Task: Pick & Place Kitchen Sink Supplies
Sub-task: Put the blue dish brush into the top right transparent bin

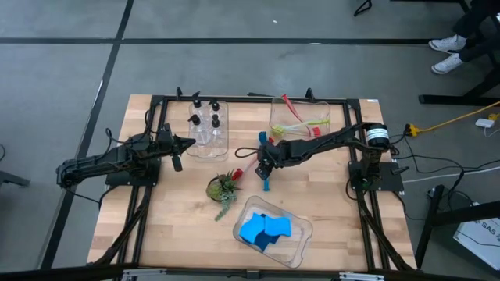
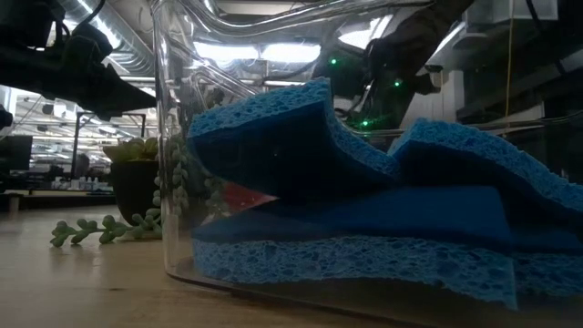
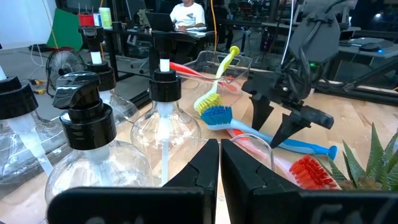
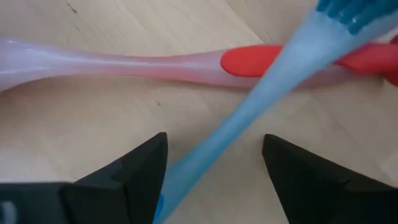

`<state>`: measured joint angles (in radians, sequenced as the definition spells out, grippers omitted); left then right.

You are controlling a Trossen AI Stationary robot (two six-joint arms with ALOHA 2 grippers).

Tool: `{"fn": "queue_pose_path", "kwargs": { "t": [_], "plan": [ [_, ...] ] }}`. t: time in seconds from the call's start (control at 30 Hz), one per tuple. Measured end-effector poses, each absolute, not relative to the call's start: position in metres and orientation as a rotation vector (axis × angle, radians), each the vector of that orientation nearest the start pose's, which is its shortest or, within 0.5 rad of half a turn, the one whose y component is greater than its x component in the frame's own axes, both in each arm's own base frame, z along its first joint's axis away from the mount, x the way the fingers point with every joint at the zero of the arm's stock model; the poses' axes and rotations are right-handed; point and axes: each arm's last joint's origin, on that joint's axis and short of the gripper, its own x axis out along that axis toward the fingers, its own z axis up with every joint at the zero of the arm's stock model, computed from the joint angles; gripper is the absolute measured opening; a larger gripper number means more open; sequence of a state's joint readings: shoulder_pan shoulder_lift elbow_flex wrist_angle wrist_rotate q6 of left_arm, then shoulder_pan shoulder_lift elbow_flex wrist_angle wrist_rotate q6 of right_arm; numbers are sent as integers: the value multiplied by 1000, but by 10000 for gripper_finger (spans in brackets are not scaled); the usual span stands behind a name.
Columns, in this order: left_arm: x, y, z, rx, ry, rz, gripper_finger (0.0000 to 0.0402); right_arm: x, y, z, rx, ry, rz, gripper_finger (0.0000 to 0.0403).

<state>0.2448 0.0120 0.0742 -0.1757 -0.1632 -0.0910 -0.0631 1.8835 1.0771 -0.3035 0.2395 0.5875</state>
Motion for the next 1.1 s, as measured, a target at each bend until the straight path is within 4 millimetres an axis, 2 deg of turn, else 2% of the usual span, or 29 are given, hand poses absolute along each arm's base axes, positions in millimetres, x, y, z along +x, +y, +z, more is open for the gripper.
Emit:
{"fn": "queue_pose_path", "kwargs": {
  "t": [0.13,0.4,0.53,0.8,1.1],
  "plan": [
    [89,27,171,-94,96,413,10,356,-30,133,389,996,-568,224],
    [89,27,171,-94,96,413,11,357,-29,133,413,992,-556,108],
    [89,27,171,-95,96,413,8,357,-27,134,438,1003,-532,71],
    [89,27,171,-94,96,413,9,344,-14,150,374,1058,-479,52],
    [89,27,171,-94,96,413,12,332,1,198,351,937,-414,47]
  ]
}}
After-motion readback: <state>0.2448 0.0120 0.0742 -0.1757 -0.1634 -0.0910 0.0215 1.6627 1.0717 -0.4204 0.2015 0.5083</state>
